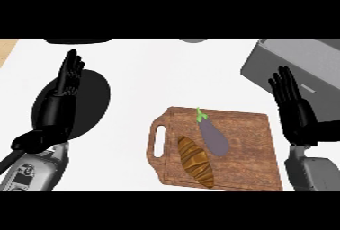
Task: Pick the eggplant from the cutting board and place it in the cardboard box
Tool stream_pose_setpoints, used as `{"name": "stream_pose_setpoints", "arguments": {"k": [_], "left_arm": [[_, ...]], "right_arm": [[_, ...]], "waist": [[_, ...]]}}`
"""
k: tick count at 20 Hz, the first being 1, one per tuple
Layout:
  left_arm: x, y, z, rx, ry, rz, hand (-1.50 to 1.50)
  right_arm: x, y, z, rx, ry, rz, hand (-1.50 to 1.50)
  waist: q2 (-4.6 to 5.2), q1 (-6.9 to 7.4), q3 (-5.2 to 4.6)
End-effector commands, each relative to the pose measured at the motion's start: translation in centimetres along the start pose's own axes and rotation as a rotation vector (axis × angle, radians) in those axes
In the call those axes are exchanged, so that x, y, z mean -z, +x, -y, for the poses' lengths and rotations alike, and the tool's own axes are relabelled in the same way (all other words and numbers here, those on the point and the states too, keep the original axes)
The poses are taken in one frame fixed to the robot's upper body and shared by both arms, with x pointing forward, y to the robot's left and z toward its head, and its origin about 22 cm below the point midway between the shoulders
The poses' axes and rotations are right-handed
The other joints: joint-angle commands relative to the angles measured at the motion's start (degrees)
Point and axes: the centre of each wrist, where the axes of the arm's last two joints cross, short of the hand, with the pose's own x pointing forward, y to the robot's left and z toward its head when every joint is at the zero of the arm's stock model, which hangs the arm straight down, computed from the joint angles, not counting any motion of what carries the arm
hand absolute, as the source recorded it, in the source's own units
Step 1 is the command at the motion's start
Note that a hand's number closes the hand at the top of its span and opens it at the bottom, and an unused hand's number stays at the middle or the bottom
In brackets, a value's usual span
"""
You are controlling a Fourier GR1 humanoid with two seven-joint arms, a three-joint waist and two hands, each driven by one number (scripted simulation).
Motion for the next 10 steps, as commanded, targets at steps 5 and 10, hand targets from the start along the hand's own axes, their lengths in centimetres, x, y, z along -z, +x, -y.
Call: {"name": "stream_pose_setpoints", "arguments": {"k": [5, 10], "left_arm": [[-3.2, -5.7, -3.9, 0.219, -0.095, -0.328, 0.00], [-6.6, -8.1, -3.9, 0.210, -0.162, -0.471, 0.00]], "right_arm": [[0.8, 5.8, 8.7, -0.373, 0.204, -0.044, -1.50], [-2.5, 4.9, 14.2, -0.692, -0.071, -0.061, -1.50]], "waist": [[-1.18, 0.40, -0.33], [-1.08, -0.23, -0.33]]}}
